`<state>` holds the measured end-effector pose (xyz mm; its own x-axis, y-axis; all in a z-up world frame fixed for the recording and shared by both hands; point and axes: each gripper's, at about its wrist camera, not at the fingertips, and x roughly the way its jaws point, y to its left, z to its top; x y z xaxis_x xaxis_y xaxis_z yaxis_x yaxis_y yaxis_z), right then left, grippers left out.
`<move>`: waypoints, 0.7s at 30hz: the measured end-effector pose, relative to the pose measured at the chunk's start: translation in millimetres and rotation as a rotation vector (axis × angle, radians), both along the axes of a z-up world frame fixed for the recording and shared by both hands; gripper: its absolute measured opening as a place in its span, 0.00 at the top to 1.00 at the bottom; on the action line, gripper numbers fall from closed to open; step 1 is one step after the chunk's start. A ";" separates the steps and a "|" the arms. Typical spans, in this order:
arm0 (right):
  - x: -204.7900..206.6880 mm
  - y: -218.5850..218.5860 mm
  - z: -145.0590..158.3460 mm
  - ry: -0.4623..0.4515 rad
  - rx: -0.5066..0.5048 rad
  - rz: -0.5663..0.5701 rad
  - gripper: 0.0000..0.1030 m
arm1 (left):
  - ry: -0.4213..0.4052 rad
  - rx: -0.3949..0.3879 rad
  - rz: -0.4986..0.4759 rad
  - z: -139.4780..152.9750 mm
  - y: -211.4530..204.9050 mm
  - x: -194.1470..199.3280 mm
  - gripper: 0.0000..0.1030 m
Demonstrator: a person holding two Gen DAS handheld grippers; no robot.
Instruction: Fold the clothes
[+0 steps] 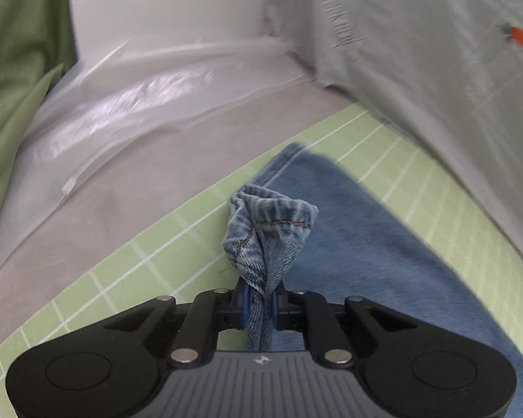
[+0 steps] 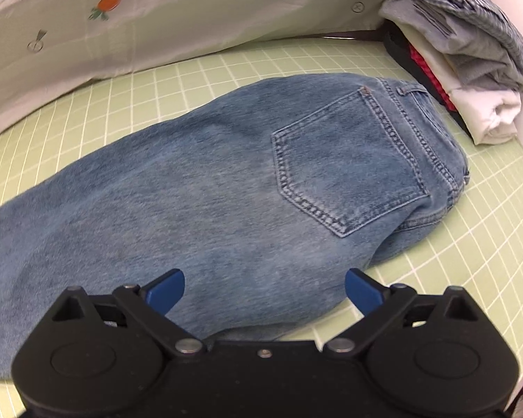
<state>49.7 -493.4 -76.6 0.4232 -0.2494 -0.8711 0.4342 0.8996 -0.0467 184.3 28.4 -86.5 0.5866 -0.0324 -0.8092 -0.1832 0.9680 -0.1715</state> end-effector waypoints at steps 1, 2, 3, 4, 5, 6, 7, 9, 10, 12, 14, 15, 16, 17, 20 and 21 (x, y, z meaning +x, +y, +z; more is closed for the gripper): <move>-0.9 -4.6 -1.0 -0.007 0.008 -0.011 0.03 | -0.021 0.007 -0.027 8.0 -9.9 -1.6 0.91; -1.9 -9.3 -2.0 -0.014 0.017 -0.023 0.03 | -0.045 0.017 -0.066 17.2 -22.2 -3.8 0.91; -3.0 -14.9 -2.9 -0.019 0.026 -0.036 0.03 | -0.065 0.029 -0.102 25.9 -35.5 -7.0 0.92; -4.7 -21.3 -3.2 -0.025 0.035 -0.047 0.03 | -0.084 0.041 -0.134 34.4 -48.8 -10.4 0.92; -6.8 -26.4 -2.3 -0.036 0.042 -0.052 0.03 | -0.100 0.048 -0.175 40.4 -64.7 -15.3 0.92; -9.6 -31.1 -0.8 -0.051 0.049 -0.052 0.03 | -0.113 0.054 -0.219 45.6 -81.5 -20.7 0.92; -12.6 -35.7 0.9 -0.066 0.055 -0.052 0.03 | -0.127 0.059 -0.263 50.7 -98.3 -26.2 0.92; -19.0 -47.4 2.7 -0.084 0.060 -0.052 0.03 | -0.132 0.064 -0.342 49.9 -131.7 -39.3 0.92; -22.1 -53.7 3.3 -0.090 0.062 -0.052 0.03 | -0.127 0.063 -0.374 46.8 -147.5 -46.5 0.92; -29.1 -66.2 2.6 -0.097 0.070 -0.059 0.03 | -0.102 0.059 -0.432 38.0 -176.3 -60.8 0.92; -36.3 -78.2 0.7 -0.099 0.082 -0.071 0.03 | -0.049 0.061 -0.479 23.5 -198.9 -75.2 0.90; -39.5 -83.6 -0.8 -0.100 0.090 -0.078 0.03 | -0.019 0.070 -0.503 15.6 -208.9 -82.7 0.89; -42.1 -89.0 -2.6 -0.099 0.097 -0.084 0.03 | 0.012 0.078 -0.528 7.7 -218.9 -90.1 0.86; -43.8 -94.3 -4.8 -0.097 0.103 -0.086 0.03 | 0.041 0.080 -0.543 1.7 -225.1 -95.9 0.84; -47.2 -109.7 -11.0 -0.096 0.121 -0.096 0.03 | 0.101 0.062 -0.546 -7.3 -230.7 -109.7 0.79; -46.9 -113.8 -12.3 -0.101 0.129 -0.099 0.03 | 0.115 0.052 -0.541 -8.7 -230.4 -113.8 0.78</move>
